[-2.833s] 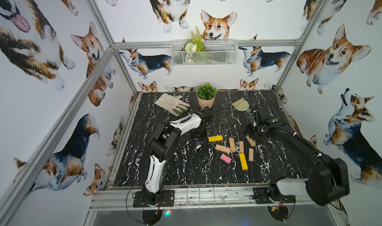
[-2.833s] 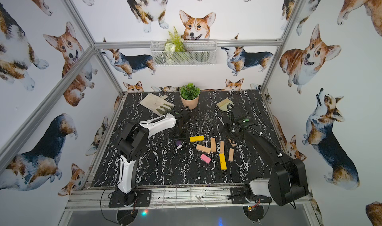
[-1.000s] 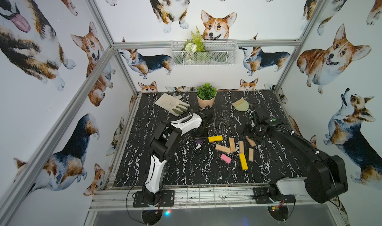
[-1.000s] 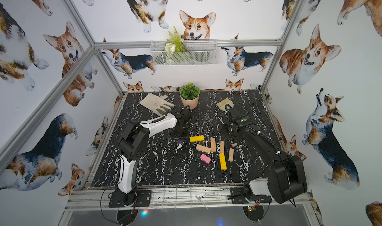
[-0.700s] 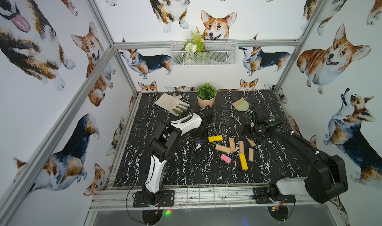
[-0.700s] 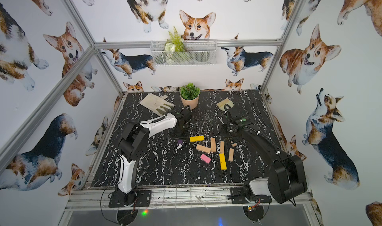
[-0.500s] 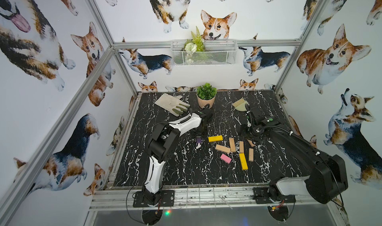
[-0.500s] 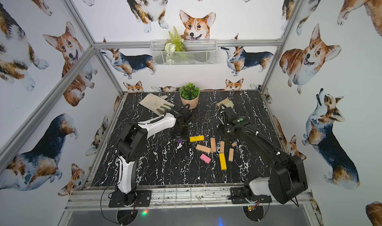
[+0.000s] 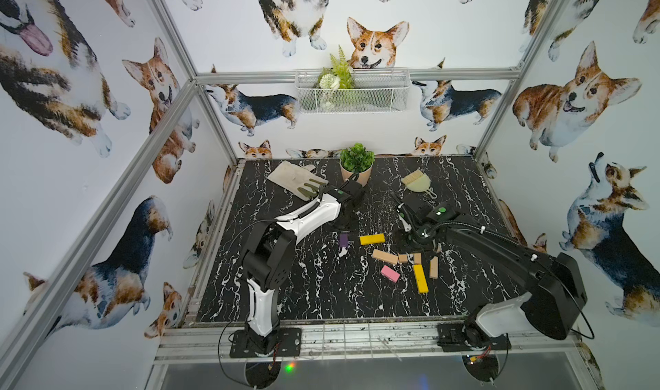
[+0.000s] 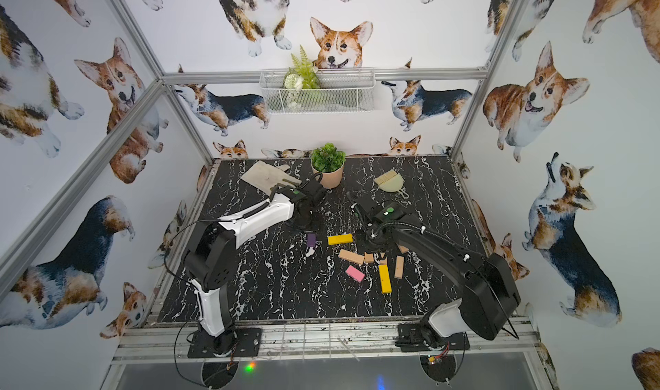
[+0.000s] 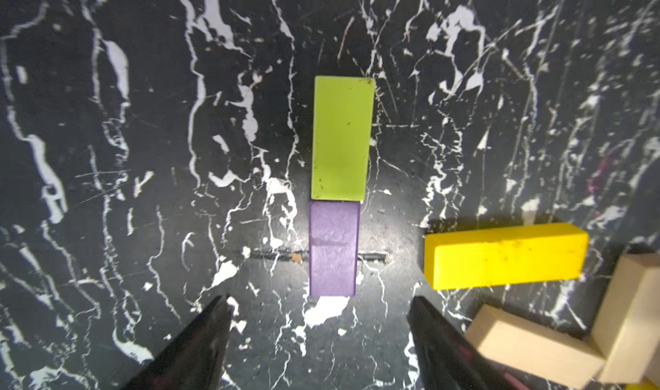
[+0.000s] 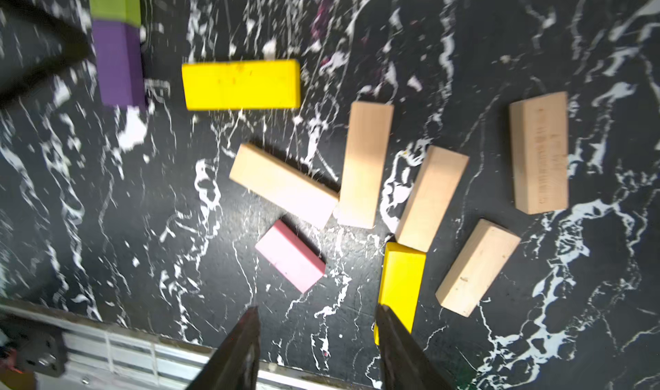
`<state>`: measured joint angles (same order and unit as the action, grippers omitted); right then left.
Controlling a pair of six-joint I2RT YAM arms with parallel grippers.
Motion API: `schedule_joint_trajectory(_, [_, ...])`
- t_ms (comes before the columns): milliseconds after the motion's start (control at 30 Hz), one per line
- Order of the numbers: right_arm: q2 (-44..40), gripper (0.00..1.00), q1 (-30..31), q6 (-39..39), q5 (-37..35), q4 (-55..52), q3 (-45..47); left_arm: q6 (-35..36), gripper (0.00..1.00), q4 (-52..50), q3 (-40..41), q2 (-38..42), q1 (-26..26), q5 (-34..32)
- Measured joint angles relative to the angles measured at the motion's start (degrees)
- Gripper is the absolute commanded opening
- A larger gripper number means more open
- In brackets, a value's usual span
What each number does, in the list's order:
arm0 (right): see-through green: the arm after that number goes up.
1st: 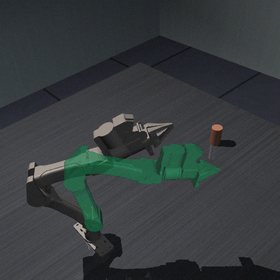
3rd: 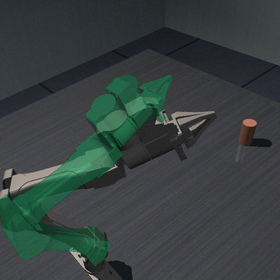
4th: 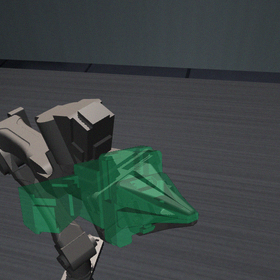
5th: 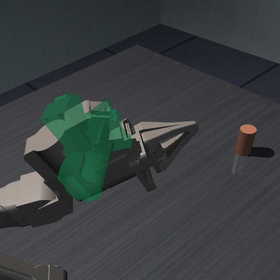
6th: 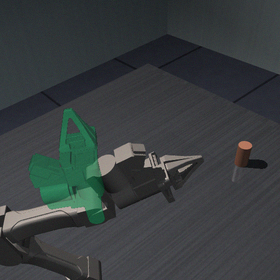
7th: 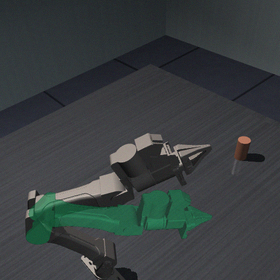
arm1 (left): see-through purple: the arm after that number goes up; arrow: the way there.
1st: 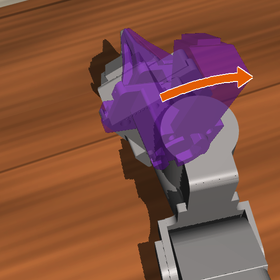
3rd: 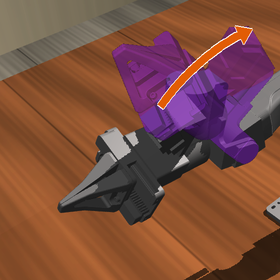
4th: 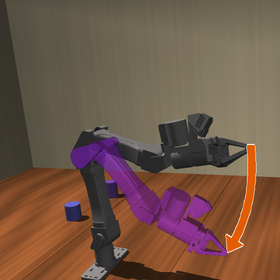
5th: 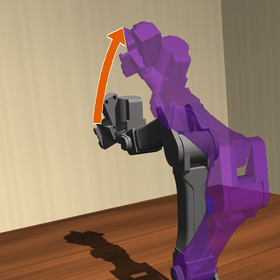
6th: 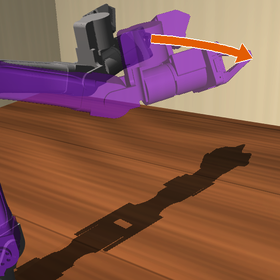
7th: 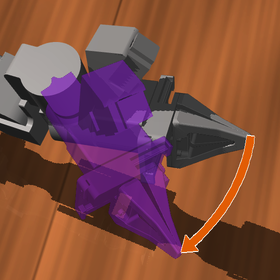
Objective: Assemble the letter k with building blocks
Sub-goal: Pick up the building block from the center of the board.
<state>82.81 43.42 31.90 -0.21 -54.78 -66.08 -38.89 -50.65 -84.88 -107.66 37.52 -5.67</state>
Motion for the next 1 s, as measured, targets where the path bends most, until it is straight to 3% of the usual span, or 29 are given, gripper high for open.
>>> schedule_joint_trajectory(167, [5.99, 0.48, 5.88, -3.65, -1.2, -0.22, -0.7, -0.31, 0.91, 0.44, 5.16, 9.38, -7.52, 0.79])
schedule_joint_trajectory(233, [7.87, 0.47, 6.47, -4.79, -1.27, 0.17, -0.5, 0.55, 1.0, 0.28, 5.86, 11.5, -10.12, 0.52])
schedule_joint_trajectory(533, [14.29, 0.48, 7.13, -9.07, 0.28, 2.43, -0.81, 5.29, 1.0, 0.31, 13.35, 19.96, -17.99, 1.42])
schedule_joint_trajectory(767, [17.38, 0.48, 7.21, -11.8, 1.68, 2.95, -1.27, 5.9, 1.0, 2.08, 16.65, 21.97, -20.04, 3.65])
schedule_joint_trajectory(1000, [18.14, 0.56, 7.61, -13.92, 3.21, 2.89, -1.03, 6.1, 1.0, 2.86, 17.59, 20.98, -20.31, 4.5])
